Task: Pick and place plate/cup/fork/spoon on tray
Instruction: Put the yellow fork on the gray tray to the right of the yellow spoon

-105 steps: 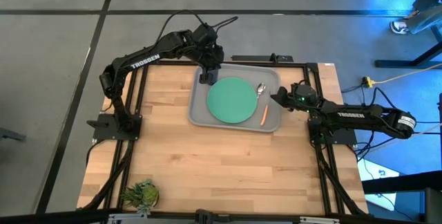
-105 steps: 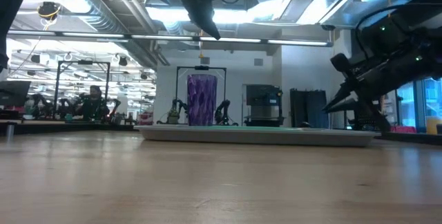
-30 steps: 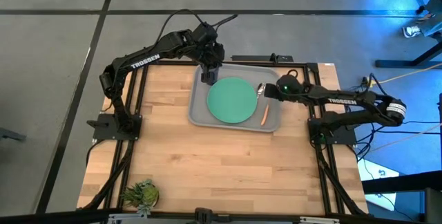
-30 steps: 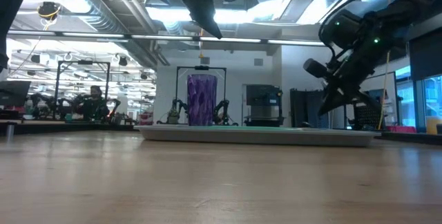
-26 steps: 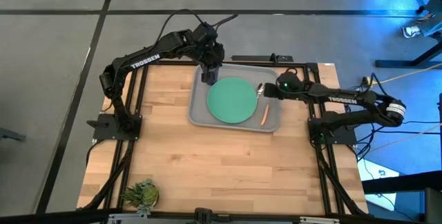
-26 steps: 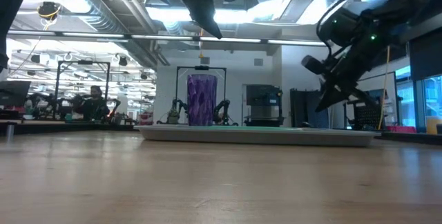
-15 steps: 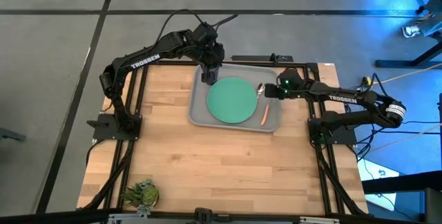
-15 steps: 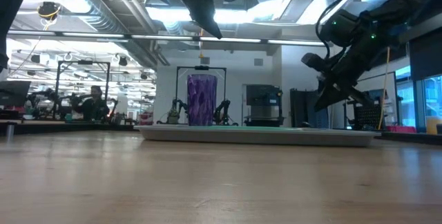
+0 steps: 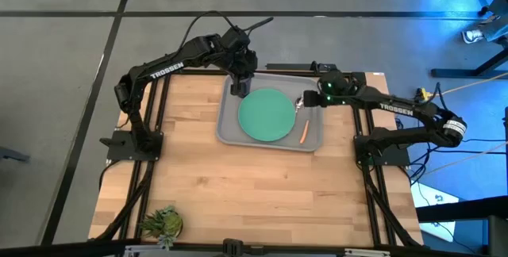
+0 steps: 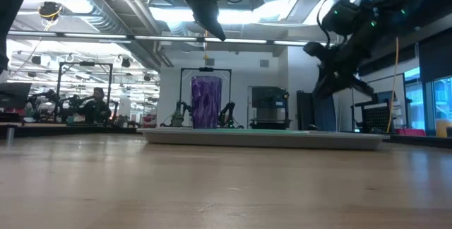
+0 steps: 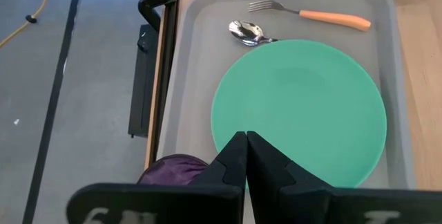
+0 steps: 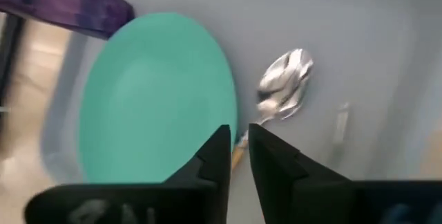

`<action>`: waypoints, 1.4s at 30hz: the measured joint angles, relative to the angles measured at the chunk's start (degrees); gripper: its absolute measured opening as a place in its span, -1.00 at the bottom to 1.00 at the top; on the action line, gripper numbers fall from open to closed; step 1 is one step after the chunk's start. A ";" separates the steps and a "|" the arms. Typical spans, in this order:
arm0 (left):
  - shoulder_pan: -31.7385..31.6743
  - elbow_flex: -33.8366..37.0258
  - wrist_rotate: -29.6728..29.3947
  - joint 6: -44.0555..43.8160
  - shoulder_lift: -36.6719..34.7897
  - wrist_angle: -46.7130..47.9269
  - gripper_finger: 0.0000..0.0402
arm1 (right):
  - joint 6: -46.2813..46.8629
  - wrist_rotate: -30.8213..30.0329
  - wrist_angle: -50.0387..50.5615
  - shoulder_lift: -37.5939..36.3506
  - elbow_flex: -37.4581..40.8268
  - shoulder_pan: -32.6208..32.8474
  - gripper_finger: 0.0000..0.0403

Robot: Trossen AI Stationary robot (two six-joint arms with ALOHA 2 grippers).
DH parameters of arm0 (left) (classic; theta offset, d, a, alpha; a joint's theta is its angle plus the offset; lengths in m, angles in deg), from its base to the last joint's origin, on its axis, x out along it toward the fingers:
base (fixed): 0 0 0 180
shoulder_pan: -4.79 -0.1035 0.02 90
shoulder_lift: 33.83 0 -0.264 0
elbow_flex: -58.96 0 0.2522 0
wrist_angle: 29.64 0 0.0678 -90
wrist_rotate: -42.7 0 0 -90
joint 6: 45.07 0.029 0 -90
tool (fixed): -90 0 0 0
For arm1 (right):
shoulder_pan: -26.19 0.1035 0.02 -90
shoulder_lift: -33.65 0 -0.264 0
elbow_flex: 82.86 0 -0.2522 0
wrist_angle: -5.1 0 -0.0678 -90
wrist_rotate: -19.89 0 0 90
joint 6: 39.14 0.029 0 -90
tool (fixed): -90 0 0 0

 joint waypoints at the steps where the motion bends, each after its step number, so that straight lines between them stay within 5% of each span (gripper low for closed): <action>1: 0.00 0.01 0.00 0.00 0.00 0.02 -1.00 | -1.87 -1.13 2.90 0.04 -1.93 -0.03 -0.72; 10: 0.00 0.01 0.00 0.00 0.00 0.01 -1.00 | -3.43 -7.93 30.76 4.32 -16.60 -0.79 -0.75; 16: 0.00 0.01 0.01 0.00 0.00 0.01 -1.00 | -1.94 -4.29 29.53 11.95 -17.92 -0.77 -0.75; 29: 0.00 0.00 0.01 -0.02 0.00 -0.01 -1.00 | -4.98 -6.24 27.64 23.10 -19.11 -0.77 -0.75; 42: 0.00 0.00 0.00 -0.02 0.00 -0.01 -1.00 | -8.12 -9.24 25.31 25.62 -19.11 -0.77 -0.75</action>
